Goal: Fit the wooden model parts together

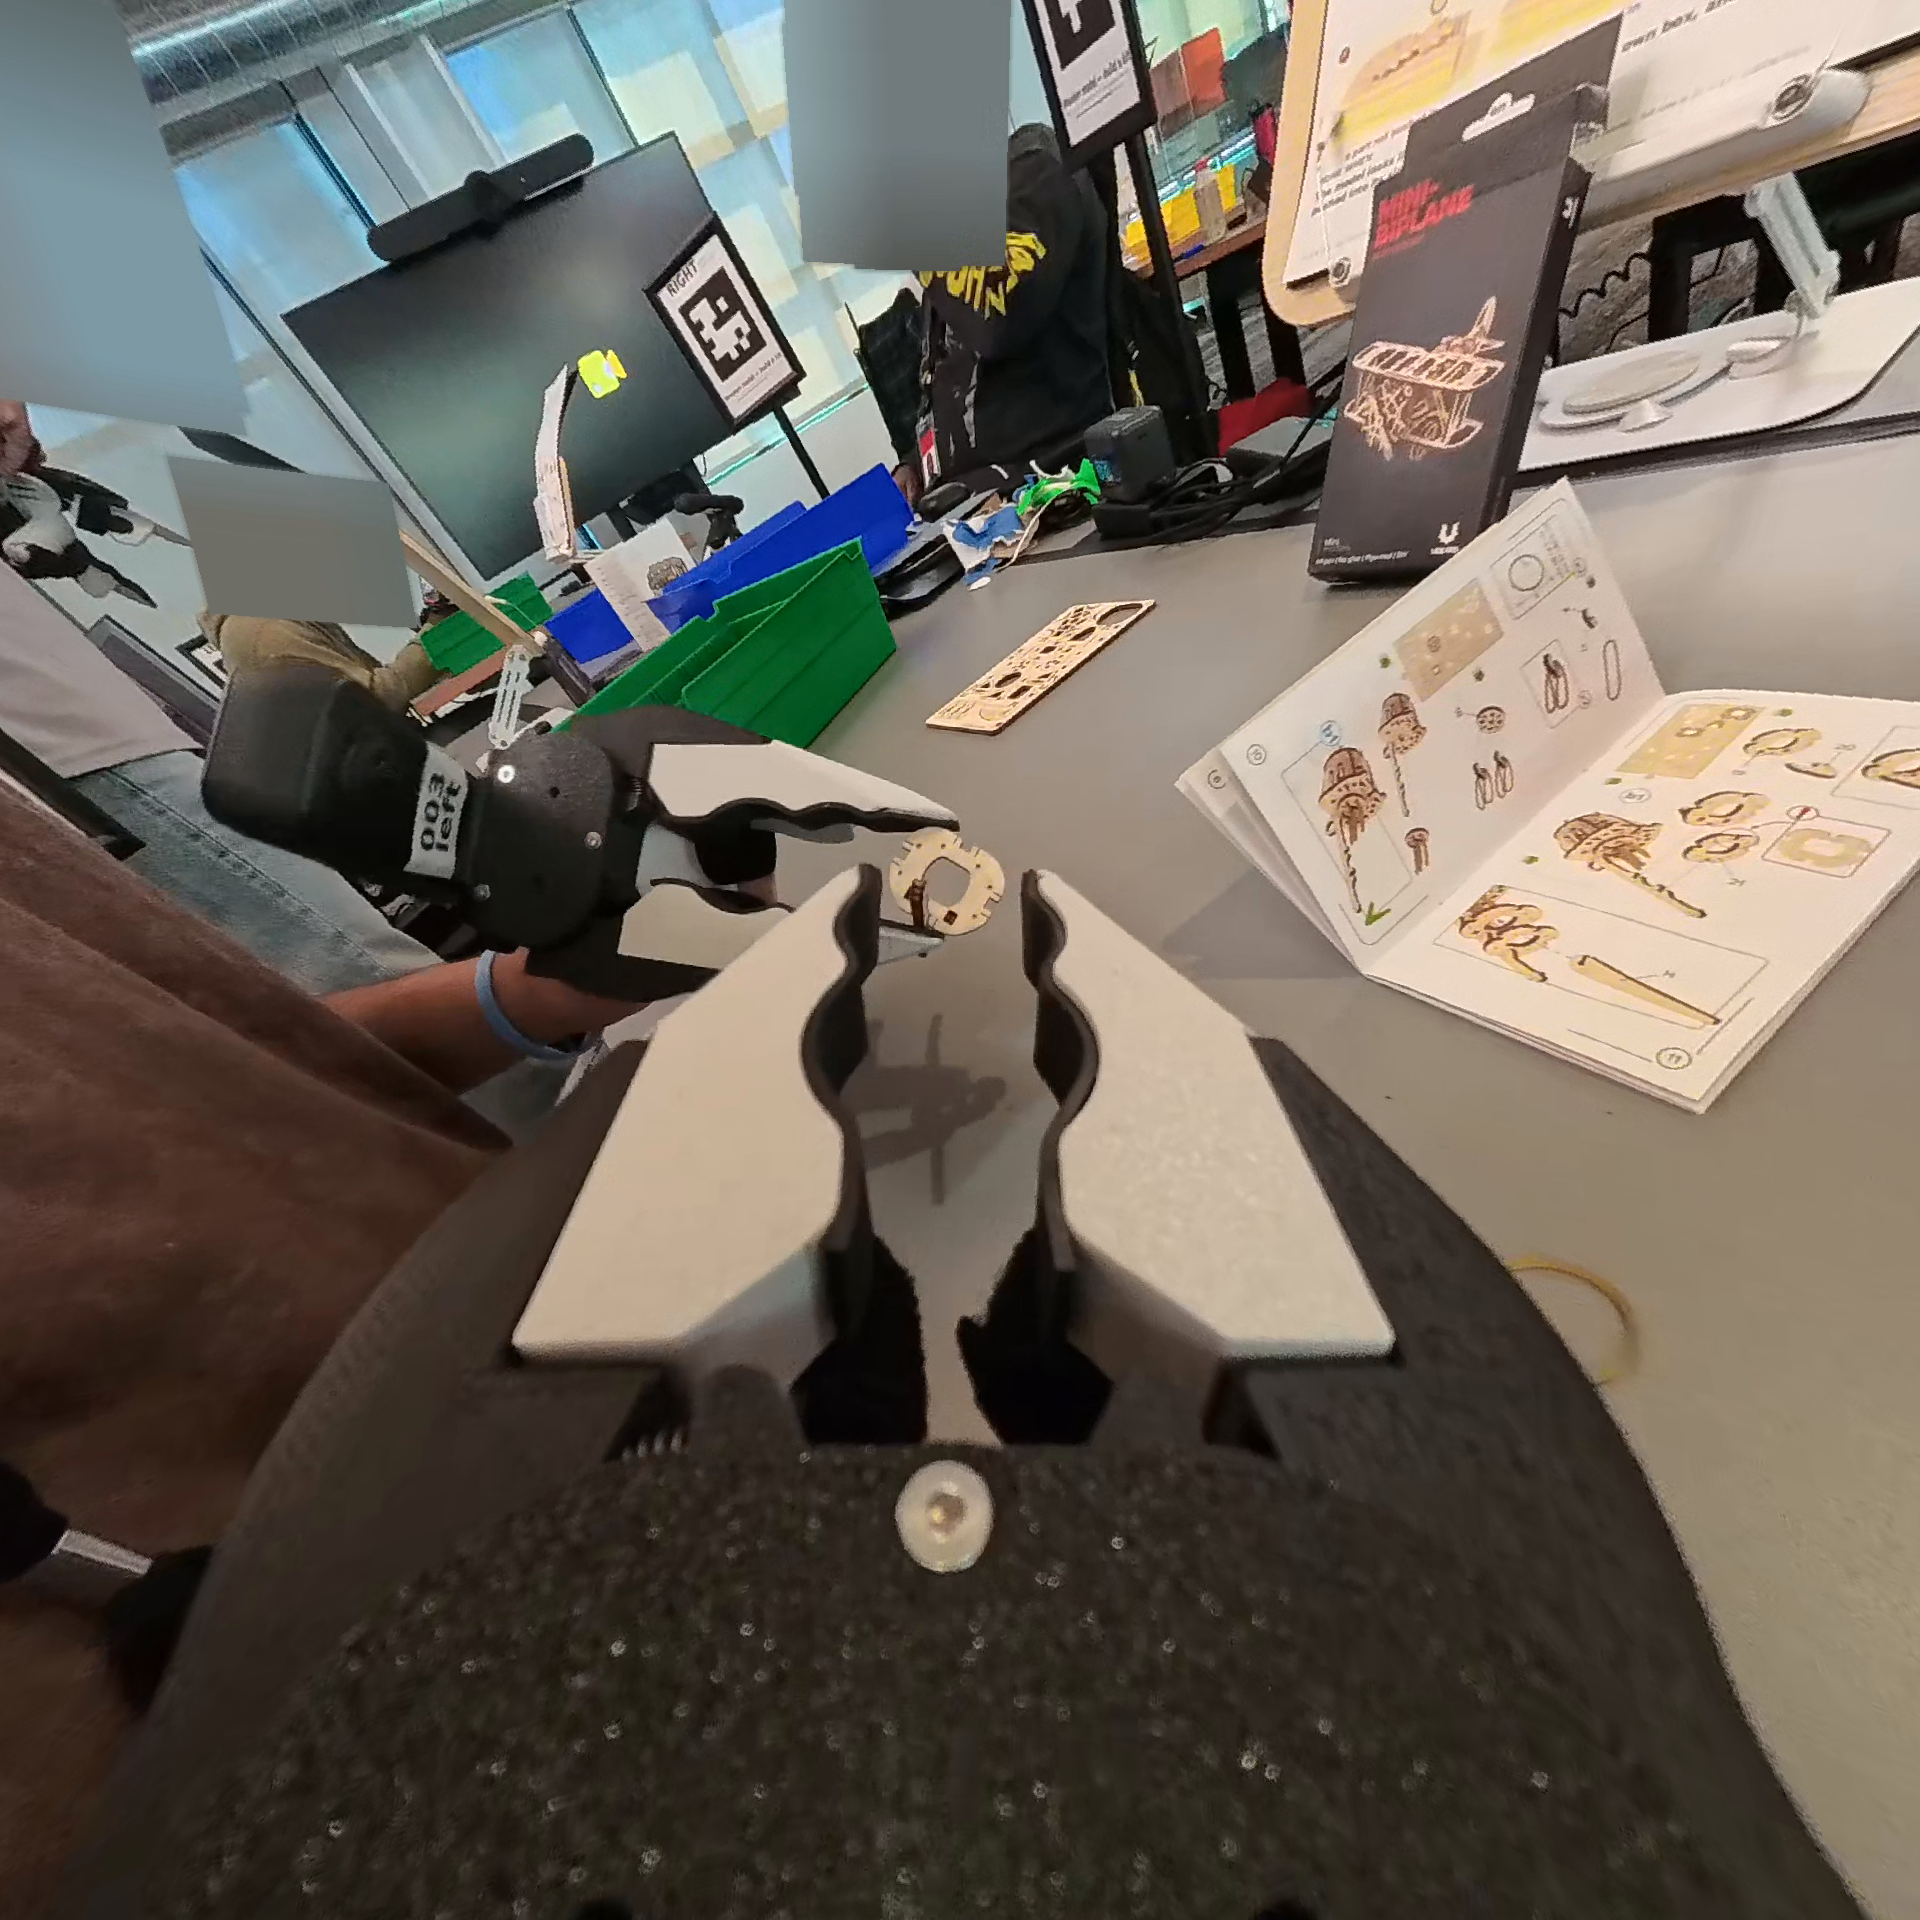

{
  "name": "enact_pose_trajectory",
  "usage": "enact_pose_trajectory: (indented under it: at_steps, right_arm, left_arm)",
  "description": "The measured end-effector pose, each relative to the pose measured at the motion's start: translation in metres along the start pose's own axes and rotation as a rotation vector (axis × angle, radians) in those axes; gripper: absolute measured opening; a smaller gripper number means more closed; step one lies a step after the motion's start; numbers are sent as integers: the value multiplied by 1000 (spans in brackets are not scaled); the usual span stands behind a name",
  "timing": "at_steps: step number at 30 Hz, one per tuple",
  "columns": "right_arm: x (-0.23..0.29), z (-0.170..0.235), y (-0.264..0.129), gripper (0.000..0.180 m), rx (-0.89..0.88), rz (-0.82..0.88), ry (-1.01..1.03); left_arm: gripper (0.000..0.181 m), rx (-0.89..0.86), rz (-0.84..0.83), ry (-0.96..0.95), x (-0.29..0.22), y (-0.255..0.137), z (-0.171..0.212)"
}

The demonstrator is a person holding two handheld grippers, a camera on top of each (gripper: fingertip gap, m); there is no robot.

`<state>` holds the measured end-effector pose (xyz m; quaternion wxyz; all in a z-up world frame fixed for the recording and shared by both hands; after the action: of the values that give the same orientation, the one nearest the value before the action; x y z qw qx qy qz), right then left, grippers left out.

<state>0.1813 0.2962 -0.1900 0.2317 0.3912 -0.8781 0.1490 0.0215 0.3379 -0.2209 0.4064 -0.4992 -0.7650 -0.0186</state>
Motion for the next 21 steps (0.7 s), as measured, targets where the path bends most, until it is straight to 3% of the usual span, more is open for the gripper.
enact_pose_trajectory:
  at_steps: [7,11,17,21]
  right_arm:
    - [4,10,9,25,88,18,17]
    - [9,19,20,16,130,38,-1]
    - [18,28,36,19,145,-4,135]
    - [14,36,40,3,172,39,213]
  left_arm:
    - [31,-33,-15,-34,3,-3,-7]
    - [31,-36,-29,25,-1,-5,-13]
    - [31,-7,-49,143,-11,-5,-18]
    - [31,-3,-48,150,-14,-4,-21]
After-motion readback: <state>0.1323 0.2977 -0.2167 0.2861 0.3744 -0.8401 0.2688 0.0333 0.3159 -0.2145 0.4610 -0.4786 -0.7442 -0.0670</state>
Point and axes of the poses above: each gripper's, where its closed fingertips meet, y out along the fingers, z out of its underside, x = y × z across the jaws, the point moved 6 cm from there along -y, back along the fingers, and after that the axes turned 6 degrees about y, right-handed, at the moved point
